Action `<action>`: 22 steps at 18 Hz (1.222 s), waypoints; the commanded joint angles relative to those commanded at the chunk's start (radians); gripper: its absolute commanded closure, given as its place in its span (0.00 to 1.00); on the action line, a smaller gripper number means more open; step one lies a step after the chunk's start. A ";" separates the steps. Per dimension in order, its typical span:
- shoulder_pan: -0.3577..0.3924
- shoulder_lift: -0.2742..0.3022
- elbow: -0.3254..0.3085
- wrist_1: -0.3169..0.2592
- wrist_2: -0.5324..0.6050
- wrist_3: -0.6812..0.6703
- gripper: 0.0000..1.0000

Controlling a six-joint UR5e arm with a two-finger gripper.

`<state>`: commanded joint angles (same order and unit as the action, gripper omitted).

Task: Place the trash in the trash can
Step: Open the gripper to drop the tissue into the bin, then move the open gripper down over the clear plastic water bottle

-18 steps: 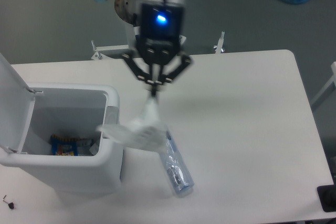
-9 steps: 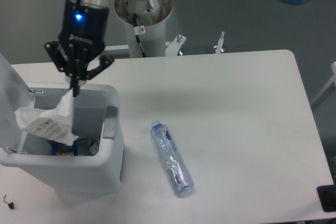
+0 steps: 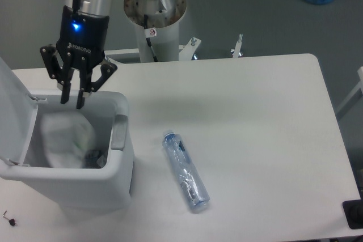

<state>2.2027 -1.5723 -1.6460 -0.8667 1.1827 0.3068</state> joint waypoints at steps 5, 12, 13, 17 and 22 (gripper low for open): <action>0.188 -0.012 -0.017 -0.003 -0.005 -0.118 0.00; 0.331 -0.266 0.000 0.000 0.044 -0.181 0.00; 0.330 -0.299 0.009 0.000 0.087 -0.186 0.00; 0.327 -0.428 0.073 -0.002 0.124 -0.236 0.00; 0.284 -0.561 0.136 0.000 0.126 -0.219 0.00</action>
<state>2.4866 -2.1334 -1.5097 -0.8667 1.3085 0.0875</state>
